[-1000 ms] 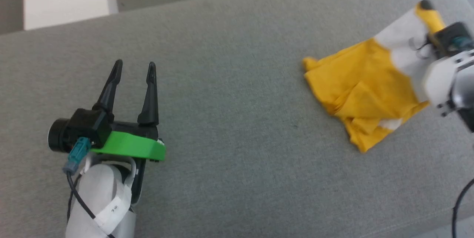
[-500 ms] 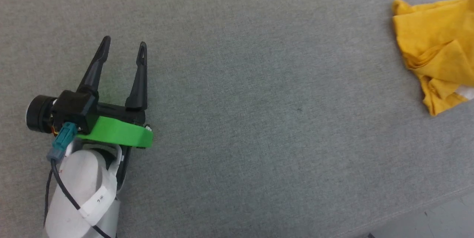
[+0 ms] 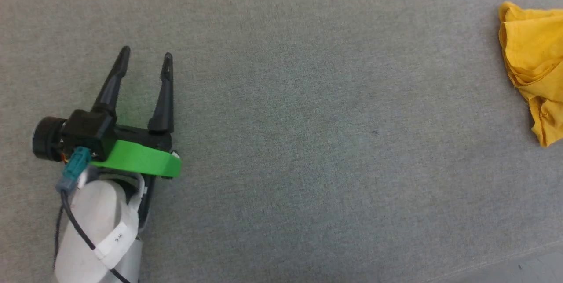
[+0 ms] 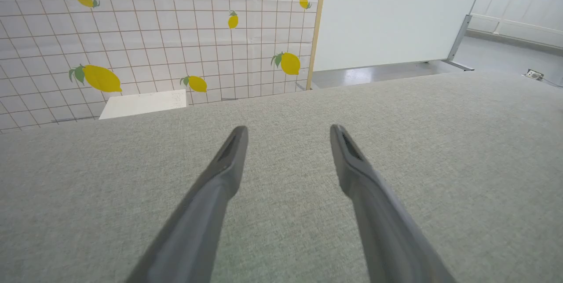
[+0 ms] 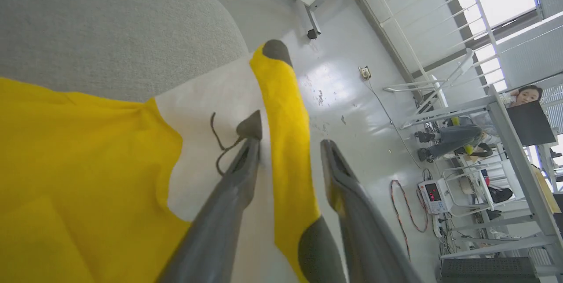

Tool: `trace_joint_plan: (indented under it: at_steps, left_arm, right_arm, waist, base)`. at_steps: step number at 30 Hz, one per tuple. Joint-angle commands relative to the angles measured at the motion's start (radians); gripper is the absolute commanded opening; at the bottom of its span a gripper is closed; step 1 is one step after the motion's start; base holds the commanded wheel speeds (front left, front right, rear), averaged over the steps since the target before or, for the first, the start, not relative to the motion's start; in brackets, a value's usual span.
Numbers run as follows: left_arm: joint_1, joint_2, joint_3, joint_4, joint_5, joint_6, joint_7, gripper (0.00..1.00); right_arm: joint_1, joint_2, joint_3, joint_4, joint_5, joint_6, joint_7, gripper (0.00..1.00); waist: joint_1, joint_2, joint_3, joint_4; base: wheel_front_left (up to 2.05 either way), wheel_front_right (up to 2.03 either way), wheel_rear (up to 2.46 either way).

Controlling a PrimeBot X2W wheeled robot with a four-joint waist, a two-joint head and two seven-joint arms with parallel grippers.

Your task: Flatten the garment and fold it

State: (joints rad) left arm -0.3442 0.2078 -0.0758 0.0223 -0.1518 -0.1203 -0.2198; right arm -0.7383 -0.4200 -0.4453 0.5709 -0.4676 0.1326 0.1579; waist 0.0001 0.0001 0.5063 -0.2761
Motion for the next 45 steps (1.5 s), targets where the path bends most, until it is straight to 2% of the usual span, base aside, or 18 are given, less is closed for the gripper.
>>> trace_joint_plan:
  at_steps: [1, 6, 12, 18, 24, 30, 34, 45]
  left_arm:
    - [0.013, -0.010, -0.003, 0.012, -0.007, 0.007, -0.010, 1.00]
    - [0.046, -0.046, -0.011, 0.072, -0.026, 0.013, -0.029, 1.00]
    - [0.102, -0.084, -0.008, 0.138, -0.048, 0.023, -0.039, 1.00]
    - [0.148, -0.112, 0.004, 0.172, -0.076, 0.032, -0.041, 1.00]
    - [0.190, -0.134, 0.018, 0.172, -0.092, 0.041, -0.042, 1.00]
    - [0.222, -0.146, 0.017, 0.189, -0.110, 0.037, -0.042, 1.00]
    - [0.235, -0.150, 0.007, 0.201, -0.114, 0.033, -0.042, 1.00]
    - [0.271, -0.156, -0.036, 0.213, -0.104, 0.031, -0.042, 1.00]
  right_arm:
    - [-0.014, 0.004, -0.004, 0.003, -0.004, -0.002, -0.020, 1.00]
    - [0.013, 0.007, 0.015, 0.038, 0.049, -0.002, -0.093, 1.00]
    - [0.103, 0.022, 0.078, 0.033, 0.200, -0.002, -0.175, 1.00]
    - [0.255, 0.078, 0.140, -0.110, 0.367, -0.002, -0.208, 1.00]
    - [0.446, 0.146, 0.203, -0.356, 0.504, -0.002, -0.202, 1.00]
    - [0.598, 0.229, 0.247, -0.546, 0.546, -0.002, -0.207, 1.00]
    - [0.671, 0.281, 0.289, -0.608, 0.552, -0.002, -0.228, 1.00]
    - [0.804, 0.358, 0.318, -0.589, 0.550, -0.002, -0.289, 1.00]
  waist:
    - [-0.0001, -0.0001, -0.058, 0.016]
    - [-0.0001, -0.0001, -0.177, 0.047]
    - [-0.0001, -0.0001, -0.316, 0.098]
    - [-0.0001, -0.0001, -0.406, 0.152]
    - [-0.0001, -0.0001, -0.457, 0.203]
    - [-0.0001, -0.0001, -0.489, 0.243]
    - [-0.0001, -0.0001, -0.508, 0.260]
    - [-0.0001, -0.0001, -0.550, 0.289]
  base:
    - [0.00, 0.00, 0.00]
    - [0.00, 0.00, 0.00]
    - [0.00, 0.00, 0.00]
    - [0.00, 0.00, 0.00]
    - [0.00, 0.00, 0.00]
    - [0.00, 0.00, 0.00]
    - [0.00, 0.00, 0.00]
    - [0.00, 0.00, 0.00]
